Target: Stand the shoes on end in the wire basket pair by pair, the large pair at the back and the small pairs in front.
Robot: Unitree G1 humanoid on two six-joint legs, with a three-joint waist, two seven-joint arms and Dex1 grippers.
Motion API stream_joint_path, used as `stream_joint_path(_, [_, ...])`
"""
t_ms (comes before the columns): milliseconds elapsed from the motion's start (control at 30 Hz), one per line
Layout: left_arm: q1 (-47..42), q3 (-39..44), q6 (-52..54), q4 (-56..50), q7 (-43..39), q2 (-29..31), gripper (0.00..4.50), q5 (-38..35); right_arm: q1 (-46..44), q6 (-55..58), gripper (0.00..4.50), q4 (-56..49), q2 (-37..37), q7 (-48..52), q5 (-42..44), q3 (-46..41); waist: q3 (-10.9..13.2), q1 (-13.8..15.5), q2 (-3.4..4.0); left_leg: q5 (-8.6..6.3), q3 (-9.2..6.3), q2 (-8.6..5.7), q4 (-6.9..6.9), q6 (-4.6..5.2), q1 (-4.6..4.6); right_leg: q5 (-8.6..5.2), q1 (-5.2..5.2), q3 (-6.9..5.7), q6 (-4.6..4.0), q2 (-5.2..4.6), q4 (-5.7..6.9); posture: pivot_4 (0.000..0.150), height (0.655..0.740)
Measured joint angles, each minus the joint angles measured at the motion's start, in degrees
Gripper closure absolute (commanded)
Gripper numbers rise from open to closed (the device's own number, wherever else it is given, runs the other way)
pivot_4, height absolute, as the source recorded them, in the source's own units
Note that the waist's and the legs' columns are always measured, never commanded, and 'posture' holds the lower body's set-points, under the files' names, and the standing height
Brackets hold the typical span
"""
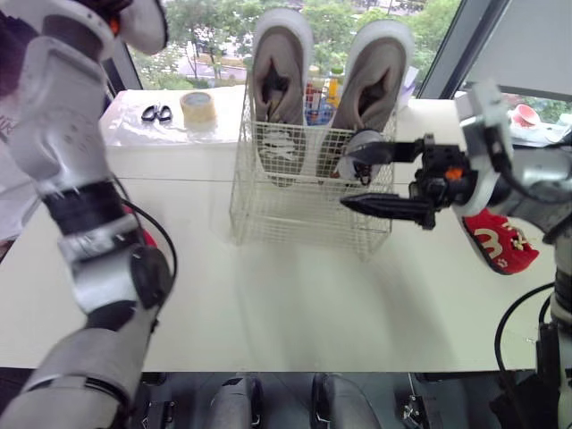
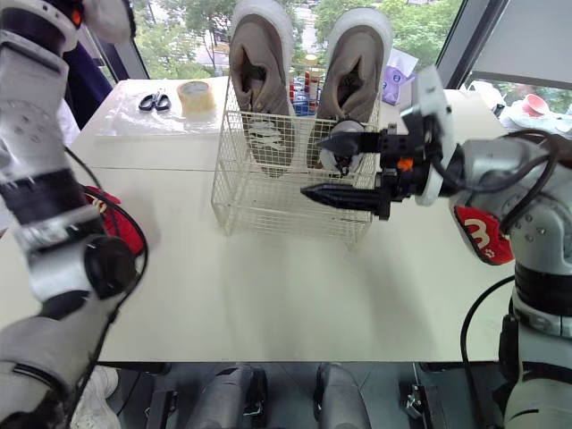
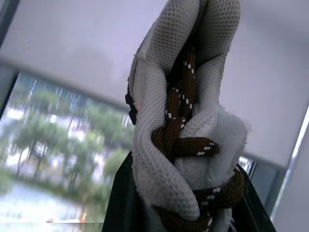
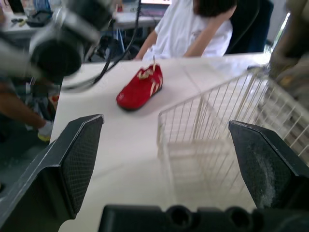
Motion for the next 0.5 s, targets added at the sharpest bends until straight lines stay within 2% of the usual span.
stream_joint_path(133, [4.47, -12.60, -6.69, -7.29, 0.09, -5.72, 4.14, 7.28, -7.84, 4.03, 0.00, 2.16, 1.12, -0.25, 6.38, -1.17, -0.03, 0.17, 0.01, -0.12, -0.06, -0.02, 0.01, 0.30, 0.13, 0.04, 0.14, 0.00, -0.07, 0.02, 0.01, 0.150, 0.7400])
stream_joint_path(200, [7.41, -18.61, -9.90, -8.40, -1.55, -7.38, 4.14, 10.45, -8.25, 4.09, 0.00, 2.25, 0.20, 0.14, 6.10, -0.91, -0.04, 0.07, 0.01, -0.15, -0.04, -0.01, 0.00, 0.35, 0.22, 0.04, 0.22, 0.01, -0.07, 0.03, 0.00, 0.150, 0.7400])
stream_joint_path(333, [14.62, -25.28, -17.60, -7.79, -4.30, -9.56, 4.14, 15.19, -1.71, 4.45, 0.00, 2.56, -4.41, 1.31, 2.68, 0.14, -0.04, -0.25, 0.05, -0.19, -0.04, 0.01, -0.01, 0.42, 0.23, 0.04, 0.22, 0.00, -0.07, 0.01, 0.00, 0.150, 0.7400])
stream_joint_path(500, [18.02, -29.29, -29.33, 0.12, -5.25, -11.06, 4.14, 22.51, 4.34, 8.84, 0.00, -0.71, -6.97, -0.73, 5.57, -3.46, -0.04, -0.24, 0.07, -0.22, -0.04, 0.04, -0.01, 0.47, 0.22, 0.04, 0.17, -0.02, -0.08, 0.02, 0.02, 0.150, 0.7400])
